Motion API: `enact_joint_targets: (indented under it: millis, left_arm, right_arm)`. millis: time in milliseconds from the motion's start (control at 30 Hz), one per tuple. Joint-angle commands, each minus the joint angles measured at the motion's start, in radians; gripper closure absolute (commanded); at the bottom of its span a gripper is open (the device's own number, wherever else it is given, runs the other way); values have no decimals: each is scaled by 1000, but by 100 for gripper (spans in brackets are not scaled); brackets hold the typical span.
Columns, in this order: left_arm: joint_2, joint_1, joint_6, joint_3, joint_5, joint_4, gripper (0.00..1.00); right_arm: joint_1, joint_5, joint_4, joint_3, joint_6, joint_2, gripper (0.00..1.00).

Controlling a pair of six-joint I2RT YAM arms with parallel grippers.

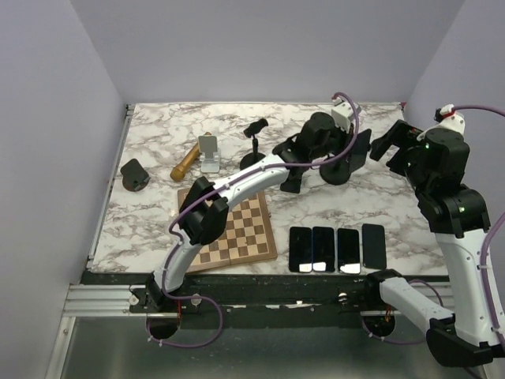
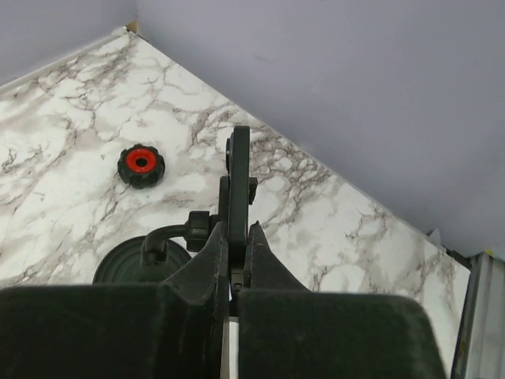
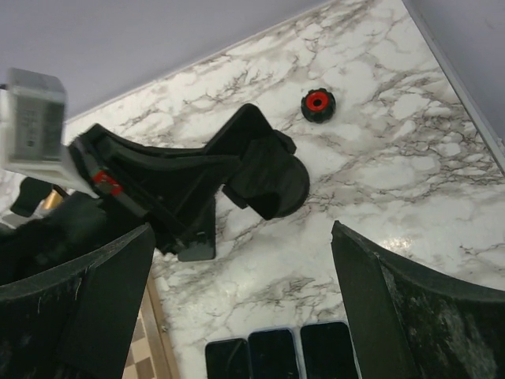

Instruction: Remove the phone from the phone stand

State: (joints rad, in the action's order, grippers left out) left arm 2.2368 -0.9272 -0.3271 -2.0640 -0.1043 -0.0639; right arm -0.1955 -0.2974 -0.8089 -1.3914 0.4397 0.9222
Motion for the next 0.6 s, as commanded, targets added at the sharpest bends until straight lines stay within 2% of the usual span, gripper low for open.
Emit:
enact_joint_targets:
  millis: [0, 100, 267, 333, 433, 567]
  left_arm:
    - [-129, 65, -35, 63, -207, 118, 100]
    - [-156, 113, -86, 69, -343, 171, 100]
    - [-183, 169, -169, 82, -548, 236, 100]
    - [-164, 181, -185, 58, -612, 269, 100]
    - [-153, 186, -191, 68, -643, 279, 100]
    - [-152, 194, -192, 93, -686, 265, 100]
  right_arm:
    - [-5, 0, 50, 50, -69, 5, 0]
    - [-5, 69, 73, 82, -109, 38, 0]
    - [-5, 188, -71, 16, -78, 226, 0]
    - [-5, 268, -43, 31, -72, 247, 0]
    - [-5, 332, 28, 72, -77, 236, 0]
    - [-5, 339, 25, 81, -125, 258, 0]
